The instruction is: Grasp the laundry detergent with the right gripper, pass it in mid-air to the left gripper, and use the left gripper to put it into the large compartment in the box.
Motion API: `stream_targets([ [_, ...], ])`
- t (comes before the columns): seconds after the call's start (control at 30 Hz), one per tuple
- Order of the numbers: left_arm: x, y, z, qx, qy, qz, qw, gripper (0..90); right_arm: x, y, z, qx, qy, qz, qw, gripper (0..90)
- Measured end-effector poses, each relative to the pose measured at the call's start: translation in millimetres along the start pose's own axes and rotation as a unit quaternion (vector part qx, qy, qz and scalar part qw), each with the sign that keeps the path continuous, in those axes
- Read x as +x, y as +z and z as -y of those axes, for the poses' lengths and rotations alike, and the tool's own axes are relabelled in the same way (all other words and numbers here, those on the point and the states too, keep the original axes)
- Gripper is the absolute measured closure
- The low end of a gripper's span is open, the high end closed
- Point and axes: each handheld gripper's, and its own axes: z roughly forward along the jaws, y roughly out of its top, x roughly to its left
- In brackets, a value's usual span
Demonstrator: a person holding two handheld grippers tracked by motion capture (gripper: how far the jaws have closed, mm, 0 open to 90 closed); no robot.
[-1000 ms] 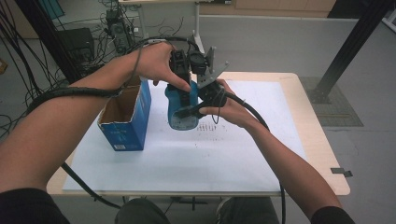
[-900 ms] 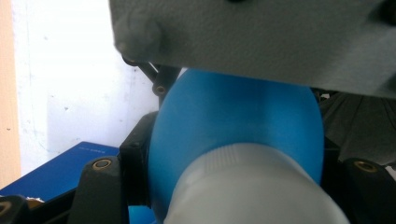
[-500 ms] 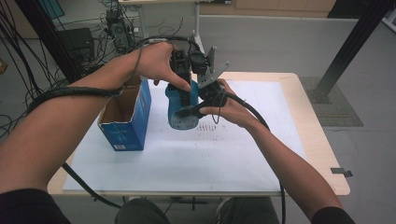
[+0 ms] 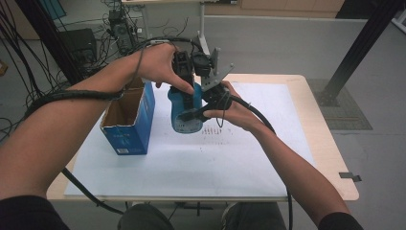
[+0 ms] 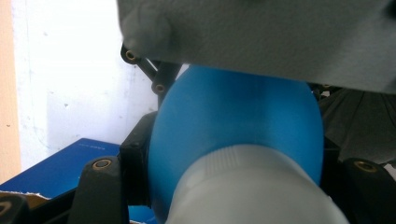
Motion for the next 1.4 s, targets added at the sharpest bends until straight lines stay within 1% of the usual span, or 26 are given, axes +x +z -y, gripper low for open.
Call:
stream_targets([
  [0.27,-0.3,-0.2,-1.8,0.003,0.003,-0.001,1.0,37.5,0.0,-0.7,0.3,0.001,0.0,-0.001,1.0,42.1],
  [0.43,-0.4,-0.7,-2.8,0.003,0.004,-0.001,1.0,37.5,-0.2,-1.9,0.3,0.001,-0.002,0.003,1.0,41.9],
  [0.7,0.0,-0.6,-3.1,0.003,0.006,-0.002,1.0,37.5,-0.2,-2.1,0.8,0.002,0.003,0.001,1.0,41.2],
  [0.8,0.0,-1.1,-2.8,0.002,0.002,-0.001,1.0,37.5,-0.3,-2.4,0.7,0.0,0.002,0.002,1.0,41.2],
  [0.93,0.1,-1.1,-3.1,0.003,0.004,0.0,1.0,37.5,-0.6,-2.3,0.9,-0.001,0.007,0.0,1.0,40.8],
  [1.13,0.3,-0.4,-3.3,0.003,0.002,0.001,1.0,37.5,-0.2,-1.7,1.0,0.001,0.004,0.003,1.0,39.6],
  [1.23,0.5,-1.7,-2.8,0.001,0.001,0.003,1.0,37.5,-0.5,-2.5,1.0,-0.001,0.01,0.001,1.0,39.3],
  [1.4,0.4,-2.4,-3.1,0.002,0.001,0.002,1.0,37.5,-0.6,-2.9,0.5,-0.003,0.009,0.003,0.9999,38.6],
])
